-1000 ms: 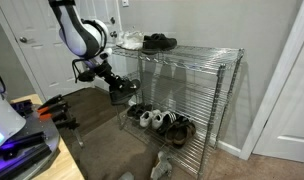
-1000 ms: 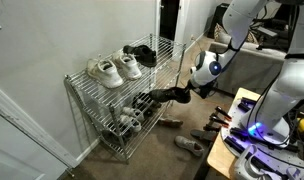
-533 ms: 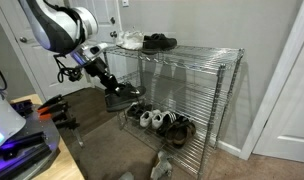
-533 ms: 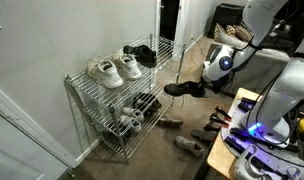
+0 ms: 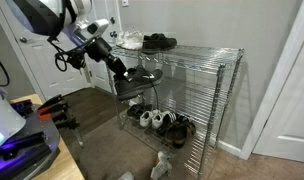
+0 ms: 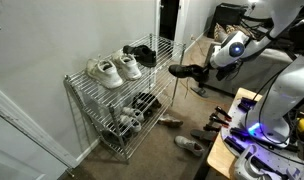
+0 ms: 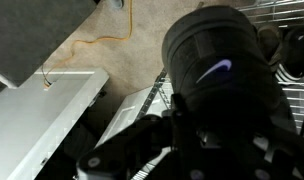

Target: Move the black shoe on the second shelf to the top shelf

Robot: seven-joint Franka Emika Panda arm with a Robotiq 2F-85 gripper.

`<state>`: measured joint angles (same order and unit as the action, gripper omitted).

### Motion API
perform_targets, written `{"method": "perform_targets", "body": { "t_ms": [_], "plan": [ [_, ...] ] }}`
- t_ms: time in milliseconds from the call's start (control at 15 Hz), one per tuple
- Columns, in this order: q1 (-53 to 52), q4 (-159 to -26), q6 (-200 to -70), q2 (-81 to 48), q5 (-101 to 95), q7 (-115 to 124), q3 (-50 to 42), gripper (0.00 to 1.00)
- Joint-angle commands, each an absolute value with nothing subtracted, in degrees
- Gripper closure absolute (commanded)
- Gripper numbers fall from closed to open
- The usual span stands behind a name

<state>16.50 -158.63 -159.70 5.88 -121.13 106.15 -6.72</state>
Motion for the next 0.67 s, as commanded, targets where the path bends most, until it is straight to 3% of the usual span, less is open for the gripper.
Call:
{"method": "perform_targets", "body": {
  "t_ms": [0,600],
  "plan": [
    [18.6,-159.2,-162.5,12.5,-122.0,104.7,-7.1,0.95],
    [23.7,-159.3,-164.0,17.5,-116.7,95.3,-4.0,0.94]
  ]
}}
